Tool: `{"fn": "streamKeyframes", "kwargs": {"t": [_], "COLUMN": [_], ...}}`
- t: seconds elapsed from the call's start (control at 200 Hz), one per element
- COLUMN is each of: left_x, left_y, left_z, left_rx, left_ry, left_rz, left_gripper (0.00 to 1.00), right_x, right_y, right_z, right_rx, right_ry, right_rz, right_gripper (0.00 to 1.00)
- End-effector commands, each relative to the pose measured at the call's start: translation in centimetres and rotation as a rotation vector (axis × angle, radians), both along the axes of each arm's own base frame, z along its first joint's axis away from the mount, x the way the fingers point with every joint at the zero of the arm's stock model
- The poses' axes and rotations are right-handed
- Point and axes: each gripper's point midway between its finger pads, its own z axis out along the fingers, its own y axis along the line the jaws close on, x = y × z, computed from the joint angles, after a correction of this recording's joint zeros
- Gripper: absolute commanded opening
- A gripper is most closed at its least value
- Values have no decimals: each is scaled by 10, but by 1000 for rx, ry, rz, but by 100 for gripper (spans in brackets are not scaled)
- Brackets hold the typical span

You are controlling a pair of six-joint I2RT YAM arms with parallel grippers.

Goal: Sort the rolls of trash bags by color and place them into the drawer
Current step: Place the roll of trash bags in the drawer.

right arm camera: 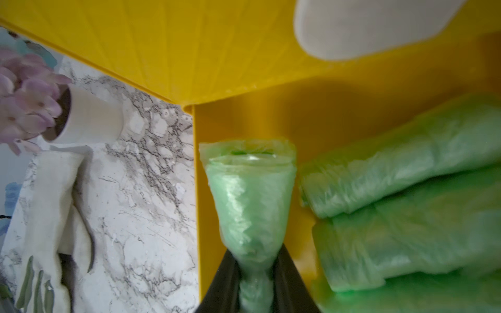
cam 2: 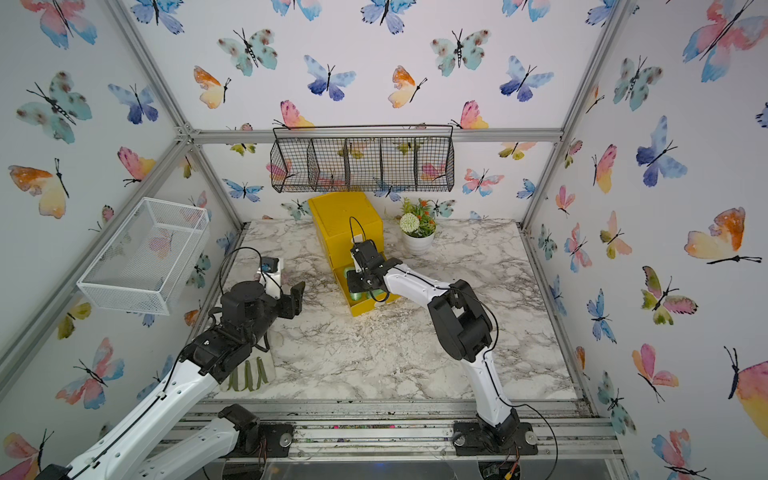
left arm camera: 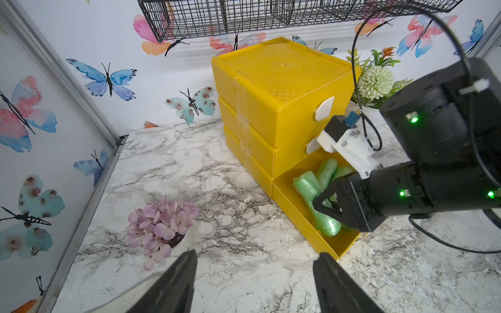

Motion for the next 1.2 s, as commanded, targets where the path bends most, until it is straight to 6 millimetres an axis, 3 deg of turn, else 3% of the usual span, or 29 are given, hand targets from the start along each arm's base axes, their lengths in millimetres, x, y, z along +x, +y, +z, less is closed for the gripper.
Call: {"fn": "streamKeyframes", "kwargs": {"t": [0.0, 0.24, 0.46, 0.671, 0.881, 0.991, 1.196], "left_x": [-2, -3, -3, -5, -4, -4, -1], "left_y": [1, 1, 0, -3, -3, -3, -7], "left_z": [9, 10, 10, 10, 10, 9, 15], "left_rx": [-22, -26, -25, -30, -29, -30, -40], "left_ry": [-25, -29, -27, -27, -24, -21, -7], "left_rz": [-9, -10, -14, -36, -38, -33, -44], "left_gripper": [73, 73, 74, 74, 74, 74, 86], "right_x": [5, -1, -5, -3, -3, -9, -39], "right_y": [3, 11, 17, 16, 10, -2, -49], "right_z": [-10, -16, -20, -10, 26, 62, 109], "right_rx": [-6, 7, 15, 25, 52, 83, 137], "right_ry": [-32, -24, -13, -28, -81, -132, -215], "right_rz": [-4, 19, 27, 14, -8, -34, -111], "right_gripper": [22, 23, 31, 36, 38, 39, 43]}}
